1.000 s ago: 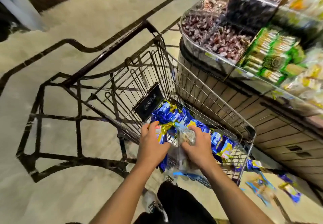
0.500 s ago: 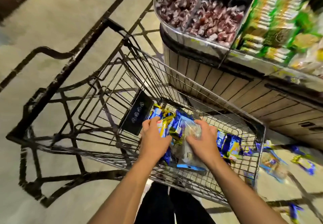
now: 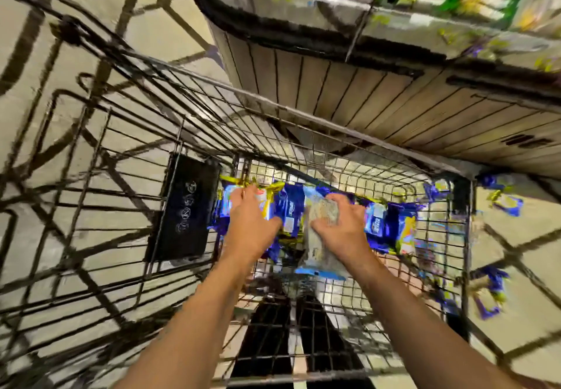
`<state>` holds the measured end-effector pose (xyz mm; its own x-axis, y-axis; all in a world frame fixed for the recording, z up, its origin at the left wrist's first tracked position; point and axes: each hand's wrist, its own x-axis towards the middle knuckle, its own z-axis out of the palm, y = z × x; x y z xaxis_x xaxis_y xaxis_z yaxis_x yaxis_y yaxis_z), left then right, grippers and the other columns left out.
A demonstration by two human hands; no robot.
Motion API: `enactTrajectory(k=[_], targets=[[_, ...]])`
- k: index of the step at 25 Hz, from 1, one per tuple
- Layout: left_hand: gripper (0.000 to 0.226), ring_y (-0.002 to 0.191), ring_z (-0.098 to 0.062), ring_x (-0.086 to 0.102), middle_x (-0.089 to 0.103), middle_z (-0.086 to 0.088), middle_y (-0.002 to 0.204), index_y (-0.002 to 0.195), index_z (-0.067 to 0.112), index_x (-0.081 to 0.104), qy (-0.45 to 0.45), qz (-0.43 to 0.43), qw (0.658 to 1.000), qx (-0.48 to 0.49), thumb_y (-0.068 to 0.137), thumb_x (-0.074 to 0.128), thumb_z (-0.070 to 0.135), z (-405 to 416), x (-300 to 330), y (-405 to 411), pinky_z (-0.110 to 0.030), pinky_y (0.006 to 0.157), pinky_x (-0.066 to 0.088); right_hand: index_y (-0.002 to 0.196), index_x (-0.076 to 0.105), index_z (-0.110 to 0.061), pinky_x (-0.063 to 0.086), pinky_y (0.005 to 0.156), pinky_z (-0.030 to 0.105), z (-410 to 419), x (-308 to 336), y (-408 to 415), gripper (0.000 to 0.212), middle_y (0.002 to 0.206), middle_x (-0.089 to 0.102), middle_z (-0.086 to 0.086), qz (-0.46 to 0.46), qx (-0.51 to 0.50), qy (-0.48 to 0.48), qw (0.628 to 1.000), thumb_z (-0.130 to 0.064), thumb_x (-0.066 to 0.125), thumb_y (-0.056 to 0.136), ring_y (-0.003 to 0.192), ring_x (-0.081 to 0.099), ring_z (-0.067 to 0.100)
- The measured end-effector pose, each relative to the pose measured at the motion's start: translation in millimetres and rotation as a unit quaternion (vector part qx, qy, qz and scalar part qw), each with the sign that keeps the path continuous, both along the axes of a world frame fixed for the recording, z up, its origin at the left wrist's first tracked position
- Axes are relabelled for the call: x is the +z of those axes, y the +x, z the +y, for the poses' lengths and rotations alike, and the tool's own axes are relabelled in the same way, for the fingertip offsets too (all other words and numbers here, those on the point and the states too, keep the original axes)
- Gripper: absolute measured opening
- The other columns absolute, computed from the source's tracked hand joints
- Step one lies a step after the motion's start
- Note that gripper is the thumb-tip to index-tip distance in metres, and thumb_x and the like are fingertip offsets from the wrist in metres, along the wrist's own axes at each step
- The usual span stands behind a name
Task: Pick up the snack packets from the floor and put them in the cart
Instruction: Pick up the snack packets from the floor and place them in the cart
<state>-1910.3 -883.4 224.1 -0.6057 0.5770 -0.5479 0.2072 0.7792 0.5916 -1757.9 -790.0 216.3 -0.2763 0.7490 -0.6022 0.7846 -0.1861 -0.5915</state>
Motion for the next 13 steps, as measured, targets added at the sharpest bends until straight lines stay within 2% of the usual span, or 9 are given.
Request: enactTrajectory(k=[2,4,7,9,10,11,12,13], targets=[[0.082,0.127,-0.022,0.042,0.028,-0.008,0.147,0.147,0.016,0.036,-0.007,-0.012,1.000,-0.010,0.074,0.073,0.010,10.6,-23.4,-9.4,-0.017,0.097,0.030,0.132,0.050,-0.028,0.028,0.082,0.007,6.2,-20.2,-8.5,0.056,0.119,0.032,0.005,-0.003,-0.012,-0.004,1.000,-0.020,0.072,0.080,0.109,0.034,0.016],[0.083,0.131,-0.024,0.040,0.025,-0.008,0.150,0.147,0.017,0.035,-0.013,-0.018,1.000,-0.019,0.074,0.074,0.009,19.5,-45.5,-19.2,-0.019,0.102,0.029,0.134,0.048,-0.029,0.026,0.083,0.011,15.1,-41.0,-15.8,0.058,0.123,0.032,0.006,-0.018,-0.019,-0.009,1.000,-0.021,0.071,0.081,0.111,0.033,0.017],[0.083,0.133,-0.020,0.035,0.024,-0.007,0.150,0.148,0.015,0.034,-0.012,-0.022,0.999,-0.037,0.076,0.074,0.007,26.6,-71.8,-29.6,-0.003,0.092,0.019,0.137,0.046,-0.027,0.024,0.077,0.010,23.6,-68.2,-24.5,0.062,0.128,0.038,0.008,-0.034,-0.011,-0.010,0.999,-0.021,0.071,0.081,0.107,0.031,0.015],[0.084,0.127,-0.018,0.037,0.022,-0.005,0.148,0.148,0.017,0.033,0.002,-0.014,0.999,-0.050,0.076,0.074,0.007,29.7,-85.1,-31.4,0.002,0.087,0.022,0.141,0.043,-0.026,0.024,0.077,0.013,25.2,-85.0,-26.9,0.066,0.131,0.040,0.007,-0.048,-0.003,-0.018,0.999,-0.021,0.071,0.082,0.109,0.031,0.014],[0.086,0.126,-0.019,0.037,0.020,-0.003,0.149,0.149,0.019,0.032,0.009,-0.007,0.998,-0.056,0.076,0.075,0.008,30.2,-90.3,-31.1,-0.002,0.091,0.027,0.142,0.042,-0.026,0.026,0.079,0.015,25.2,-91.4,-26.6,0.067,0.130,0.038,0.007,-0.053,-0.001,-0.021,0.998,-0.020,0.071,0.082,0.114,0.034,0.017],[0.087,0.129,-0.022,0.037,0.018,-0.001,0.150,0.149,0.022,0.030,0.012,0.001,0.998,-0.060,0.075,0.075,0.010,30.0,-94.3,-29.8,-0.013,0.099,0.033,0.143,0.040,-0.027,0.031,0.080,0.017,24.3,-96.0,-25.6,0.068,0.127,0.035,0.006,-0.055,-0.001,-0.028,0.998,-0.019,0.071,0.082,0.117,0.035,0.021],[0.089,0.131,-0.025,0.037,0.015,0.002,0.151,0.150,0.025,0.028,0.010,0.007,0.998,-0.063,0.075,0.076,0.012,29.4,-95.2,-27.8,-0.028,0.105,0.039,0.144,0.038,-0.027,0.038,0.076,0.016,22.8,-99.3,-24.2,0.069,0.124,0.031,0.004,-0.052,-0.004,-0.037,0.998,-0.017,0.070,0.084,0.116,0.037,0.022],[0.091,0.132,-0.026,0.038,0.013,0.006,0.151,0.150,0.028,0.025,0.006,0.008,0.998,-0.064,0.076,0.076,0.015,27.8,-96.5,-25.9,-0.040,0.105,0.043,0.146,0.035,-0.028,0.041,0.065,0.009,21.6,-101.2,-21.9,0.071,0.123,0.027,0.002,-0.045,-0.009,-0.044,0.998,-0.016,0.069,0.085,0.113,0.037,0.020]])
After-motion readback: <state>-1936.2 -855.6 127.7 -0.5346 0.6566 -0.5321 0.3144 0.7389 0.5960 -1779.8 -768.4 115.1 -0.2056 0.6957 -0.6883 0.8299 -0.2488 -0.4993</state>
